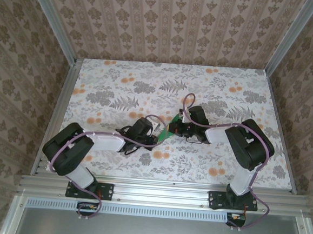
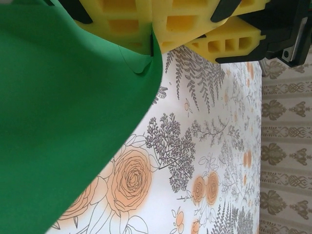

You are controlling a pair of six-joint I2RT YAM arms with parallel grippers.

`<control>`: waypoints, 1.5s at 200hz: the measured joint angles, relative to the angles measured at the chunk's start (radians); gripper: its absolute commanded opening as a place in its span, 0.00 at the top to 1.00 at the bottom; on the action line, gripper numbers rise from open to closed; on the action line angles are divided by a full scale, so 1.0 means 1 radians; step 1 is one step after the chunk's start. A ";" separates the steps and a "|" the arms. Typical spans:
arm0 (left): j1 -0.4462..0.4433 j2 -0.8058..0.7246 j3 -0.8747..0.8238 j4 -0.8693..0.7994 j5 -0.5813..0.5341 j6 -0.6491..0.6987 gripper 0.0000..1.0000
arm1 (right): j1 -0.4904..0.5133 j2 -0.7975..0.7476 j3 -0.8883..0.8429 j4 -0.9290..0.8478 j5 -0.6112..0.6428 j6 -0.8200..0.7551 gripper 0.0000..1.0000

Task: Fold a paper plane with a square sheet of paper (pick it up from the middle)
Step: Fold the wing for the fifth time at the center of the table.

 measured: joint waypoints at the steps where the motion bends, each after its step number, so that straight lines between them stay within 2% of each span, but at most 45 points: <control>1: 0.000 0.001 0.000 0.000 0.000 0.000 0.78 | 0.000 0.000 0.000 0.000 0.000 0.000 1.00; 43: 0.002 -0.004 0.000 -0.009 0.019 0.003 0.65 | 0.000 0.004 0.002 -0.003 0.004 -0.002 1.00; 63: 0.020 -0.028 -0.008 -0.005 0.084 -0.008 0.60 | 0.000 0.004 0.001 0.005 0.004 -0.005 1.00; 90: 0.088 -0.066 -0.023 0.020 0.195 -0.049 0.58 | 0.000 0.004 -0.020 0.032 0.003 -0.006 1.00; 140: 0.205 -0.046 -0.016 0.061 0.367 -0.172 0.62 | -0.001 0.004 -0.060 0.053 0.004 -0.016 1.00; 209: 0.205 0.072 0.083 0.047 0.472 -0.247 0.73 | -0.001 0.004 -0.085 0.058 0.018 -0.049 1.00; 261: 0.173 0.153 0.181 0.003 0.484 -0.249 0.77 | -0.003 0.004 -0.093 0.064 0.026 -0.053 1.00; 300: 0.144 0.210 0.216 -0.023 0.481 -0.245 0.82 | -0.010 0.004 -0.095 0.070 0.026 -0.053 0.96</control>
